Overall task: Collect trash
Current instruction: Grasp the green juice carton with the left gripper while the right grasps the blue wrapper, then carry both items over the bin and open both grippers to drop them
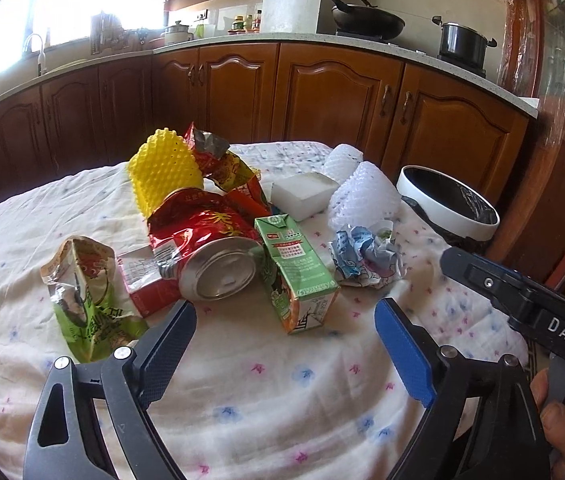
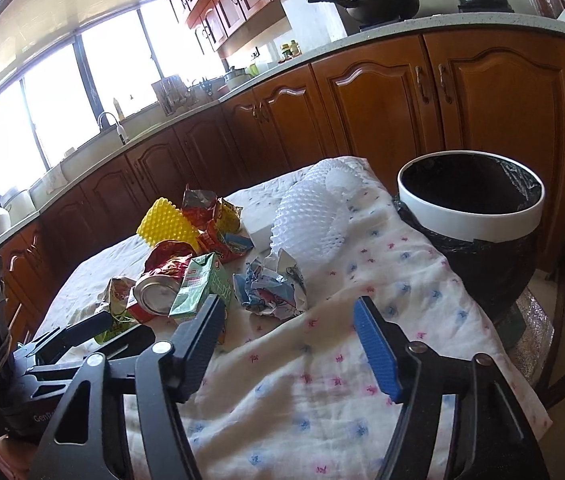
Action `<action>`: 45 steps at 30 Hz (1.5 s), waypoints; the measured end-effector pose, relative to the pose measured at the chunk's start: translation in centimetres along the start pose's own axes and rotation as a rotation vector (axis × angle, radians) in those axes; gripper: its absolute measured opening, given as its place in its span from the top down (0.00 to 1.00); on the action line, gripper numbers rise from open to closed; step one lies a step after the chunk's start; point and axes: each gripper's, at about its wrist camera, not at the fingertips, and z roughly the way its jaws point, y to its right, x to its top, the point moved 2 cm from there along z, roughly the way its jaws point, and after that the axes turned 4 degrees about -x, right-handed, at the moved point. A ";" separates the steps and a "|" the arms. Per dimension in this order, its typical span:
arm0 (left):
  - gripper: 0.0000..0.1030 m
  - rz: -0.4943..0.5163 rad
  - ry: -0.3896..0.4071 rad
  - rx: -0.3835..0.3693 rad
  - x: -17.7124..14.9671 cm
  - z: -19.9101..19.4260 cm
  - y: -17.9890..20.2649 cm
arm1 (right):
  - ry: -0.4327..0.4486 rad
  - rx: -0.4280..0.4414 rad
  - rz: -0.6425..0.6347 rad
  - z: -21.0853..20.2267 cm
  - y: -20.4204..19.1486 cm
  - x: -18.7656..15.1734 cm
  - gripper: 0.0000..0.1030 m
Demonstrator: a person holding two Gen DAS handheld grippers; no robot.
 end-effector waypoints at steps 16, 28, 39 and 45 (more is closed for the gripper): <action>0.56 -0.042 -0.128 0.006 2.5 7.5 -0.1 | -0.181 0.075 0.032 8.4 1.3 1.7 0.77; 0.68 -0.008 -0.086 -0.050 2.6 5.2 1.0 | -0.126 0.081 0.054 4.7 2.3 1.6 0.91; 0.69 0.066 -0.028 -0.146 5.0 3.7 5.0 | -0.031 -0.014 0.123 0.3 7.5 3.6 0.91; 0.69 0.107 -0.016 -0.199 7.0 5.3 7.6 | 0.006 -0.089 0.162 -1.0 11.5 5.1 0.91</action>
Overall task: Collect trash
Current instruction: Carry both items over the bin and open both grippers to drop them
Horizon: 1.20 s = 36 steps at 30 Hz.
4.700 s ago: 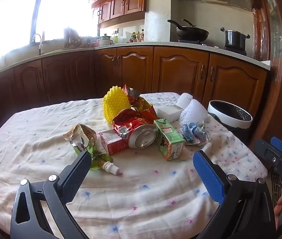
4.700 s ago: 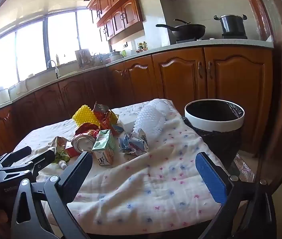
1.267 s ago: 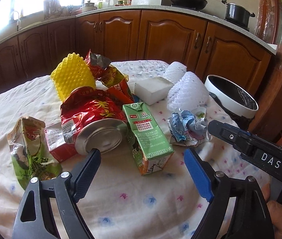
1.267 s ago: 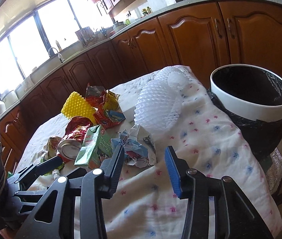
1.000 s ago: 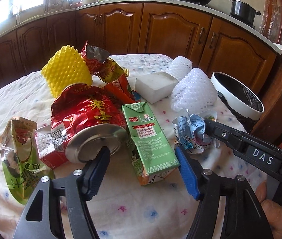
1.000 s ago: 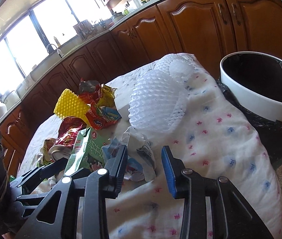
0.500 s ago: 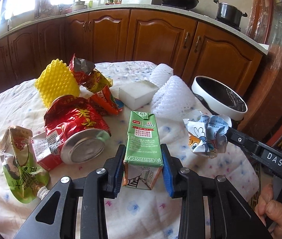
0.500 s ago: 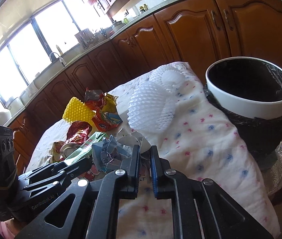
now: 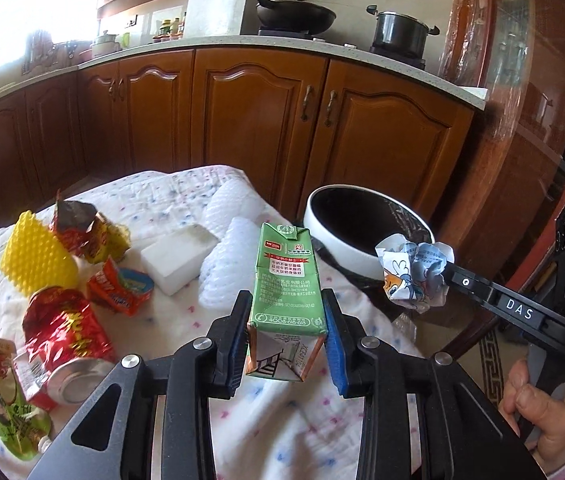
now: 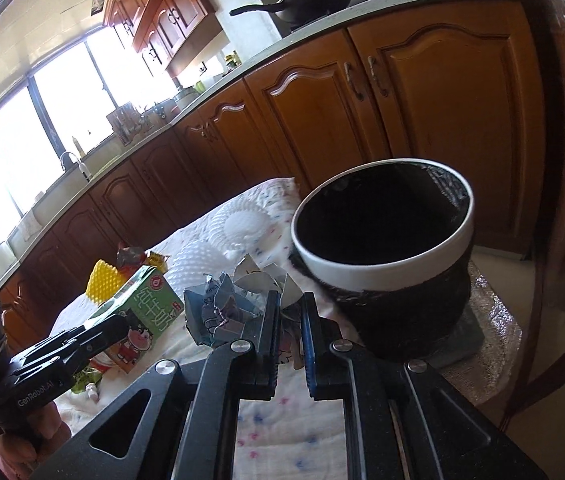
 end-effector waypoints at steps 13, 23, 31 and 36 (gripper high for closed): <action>0.69 0.079 -0.063 -0.079 6.0 9.3 3.4 | 0.024 -0.141 0.008 1.6 5.6 5.6 0.91; 0.68 0.087 -0.177 -0.083 9.7 18.0 3.9 | -0.069 -0.236 -0.082 5.8 7.5 9.0 0.91; 0.68 0.075 -0.248 -0.074 10.2 22.6 3.7 | -0.147 -0.264 -0.126 8.7 8.5 9.1 0.91; 0.68 0.088 -0.256 -0.076 10.2 23.8 4.5 | -0.174 -0.268 -0.136 9.7 8.9 8.9 0.90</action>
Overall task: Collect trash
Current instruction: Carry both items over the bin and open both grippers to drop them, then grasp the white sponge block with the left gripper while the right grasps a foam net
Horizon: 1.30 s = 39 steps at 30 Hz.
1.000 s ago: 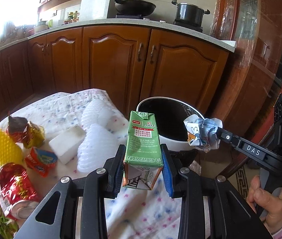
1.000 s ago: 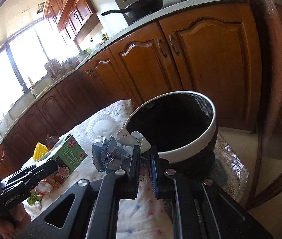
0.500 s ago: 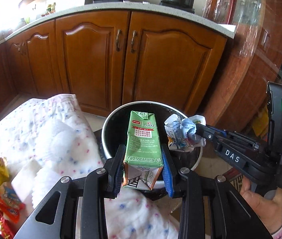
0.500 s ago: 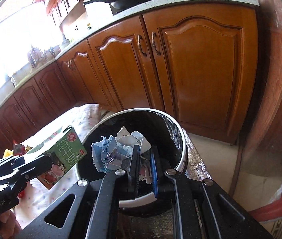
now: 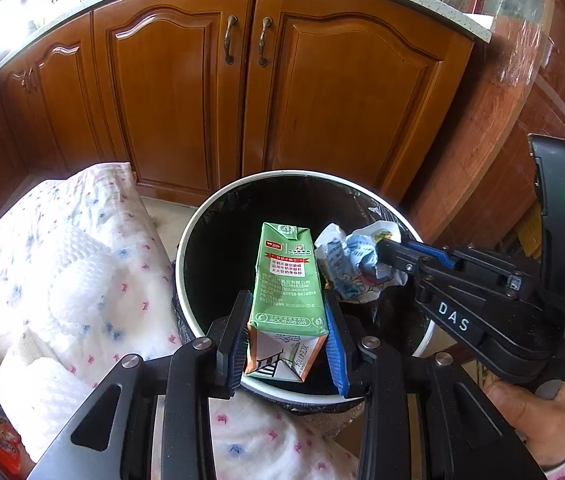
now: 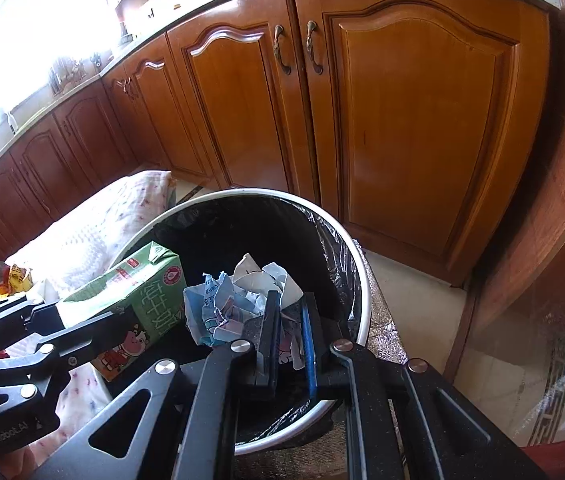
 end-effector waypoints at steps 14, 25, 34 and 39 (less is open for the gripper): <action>0.50 -0.078 0.090 -0.022 -3.4 -5.2 0.0 | 0.065 0.057 0.082 -1.9 0.5 -0.5 0.54; 0.40 -0.167 0.184 0.049 -9.9 -11.3 -2.5 | 0.186 0.154 0.199 -6.3 -1.8 -4.1 0.18; 0.40 -0.242 0.202 0.090 -12.9 -14.8 -4.9 | 0.182 0.221 0.219 -8.2 -5.2 -6.7 0.17; 0.40 -0.277 0.212 0.113 -14.0 -16.8 -6.7 | 0.155 0.255 0.193 -8.3 -7.6 -7.7 0.17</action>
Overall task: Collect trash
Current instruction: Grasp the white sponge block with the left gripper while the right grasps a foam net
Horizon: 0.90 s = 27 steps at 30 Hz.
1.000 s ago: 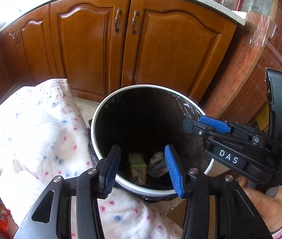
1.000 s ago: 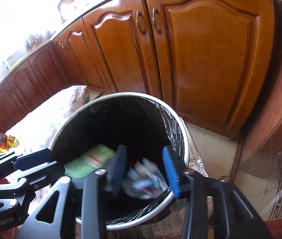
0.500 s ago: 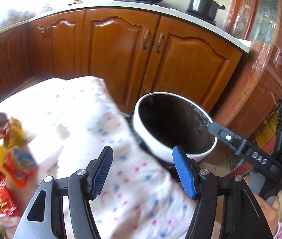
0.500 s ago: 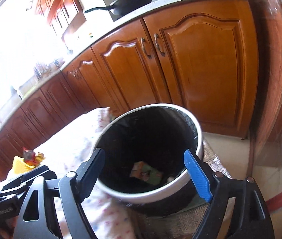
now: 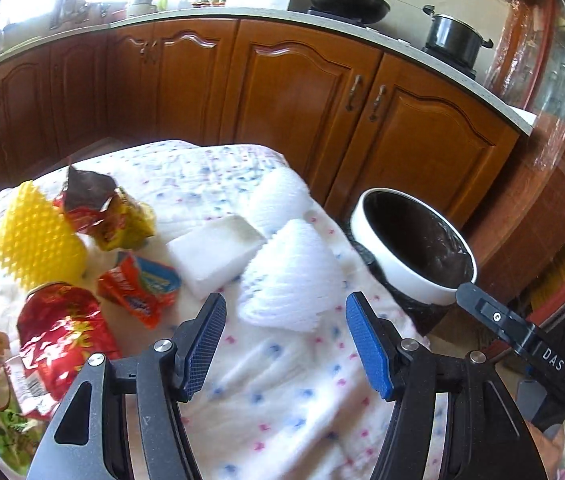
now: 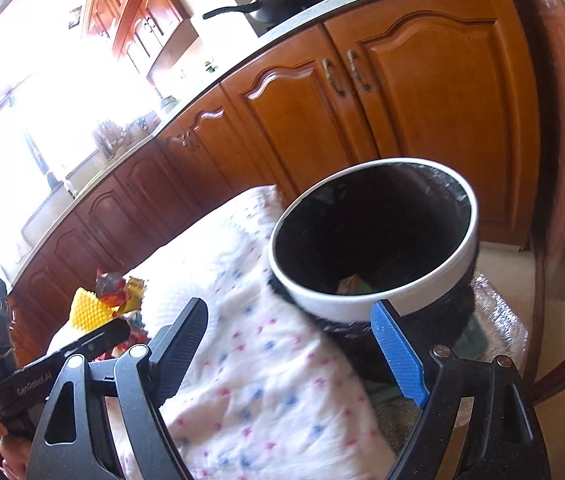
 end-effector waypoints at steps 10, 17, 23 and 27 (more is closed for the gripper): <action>0.40 -0.050 -0.011 0.036 0.5 -1.5 -3.5 | -0.032 0.047 -0.048 1.2 -3.6 -1.3 0.17; 0.34 -0.009 -0.047 0.047 1.6 -0.6 -5.1 | -0.064 0.083 -0.060 2.6 -5.3 -1.6 0.15; 0.34 0.084 -0.105 0.041 3.3 1.4 -5.0 | -0.090 0.125 -0.062 4.1 -6.5 -1.4 0.15; 0.34 0.158 -0.163 0.055 4.6 3.7 -4.7 | -0.119 0.158 -0.041 5.7 -7.0 -0.7 0.17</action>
